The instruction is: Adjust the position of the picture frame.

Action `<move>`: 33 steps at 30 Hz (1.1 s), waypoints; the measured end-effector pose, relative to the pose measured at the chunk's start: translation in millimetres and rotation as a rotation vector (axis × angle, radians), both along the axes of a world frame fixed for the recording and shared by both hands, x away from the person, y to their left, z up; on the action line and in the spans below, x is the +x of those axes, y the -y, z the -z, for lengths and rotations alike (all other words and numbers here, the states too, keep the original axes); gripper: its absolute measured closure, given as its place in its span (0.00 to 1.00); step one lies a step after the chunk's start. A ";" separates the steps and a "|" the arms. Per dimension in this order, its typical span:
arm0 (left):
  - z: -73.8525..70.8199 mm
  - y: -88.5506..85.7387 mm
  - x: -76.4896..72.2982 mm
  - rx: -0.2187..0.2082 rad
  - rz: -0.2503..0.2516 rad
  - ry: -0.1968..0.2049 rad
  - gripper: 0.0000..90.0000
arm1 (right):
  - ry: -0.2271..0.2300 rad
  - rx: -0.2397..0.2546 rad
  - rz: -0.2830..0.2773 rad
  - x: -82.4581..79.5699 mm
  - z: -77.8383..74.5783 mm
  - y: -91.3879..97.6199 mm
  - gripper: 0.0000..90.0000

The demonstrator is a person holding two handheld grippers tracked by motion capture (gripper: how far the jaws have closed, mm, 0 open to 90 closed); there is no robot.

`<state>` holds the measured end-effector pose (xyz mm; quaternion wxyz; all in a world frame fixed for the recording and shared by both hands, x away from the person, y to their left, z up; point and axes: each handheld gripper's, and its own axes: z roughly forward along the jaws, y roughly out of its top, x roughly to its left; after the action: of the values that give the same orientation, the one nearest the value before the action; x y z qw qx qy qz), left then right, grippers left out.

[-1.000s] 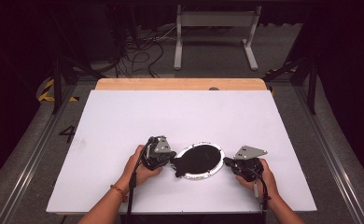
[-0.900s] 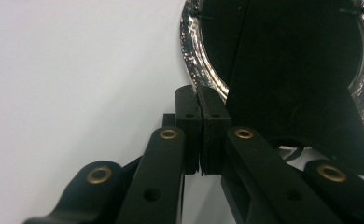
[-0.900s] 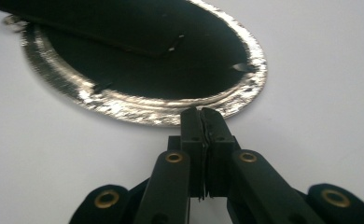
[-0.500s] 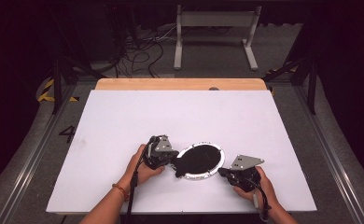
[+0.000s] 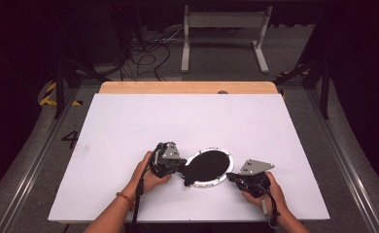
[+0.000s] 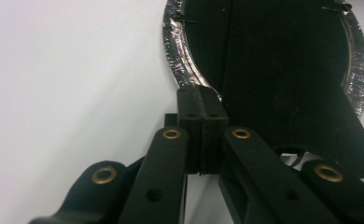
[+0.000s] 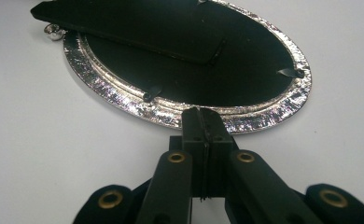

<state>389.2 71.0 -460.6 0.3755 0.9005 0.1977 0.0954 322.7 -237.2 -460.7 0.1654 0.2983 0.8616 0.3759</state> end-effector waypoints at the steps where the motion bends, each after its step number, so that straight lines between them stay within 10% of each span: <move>1: 0.1 -0.4 -0.5 -0.006 -0.003 -0.006 1.00 | -0.001 -0.003 -0.002 1.1 -0.2 0.0 1.00; 33: 2.6 -22.2 -13.0 -0.016 0.022 -0.029 0.98 | 0.009 -0.026 -0.017 11.5 -1.5 -10.9 1.00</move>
<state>376.2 93.2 -463.2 0.3810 0.9007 0.1942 0.0765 334.2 -226.4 -459.2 0.1701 0.2872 0.8680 0.3676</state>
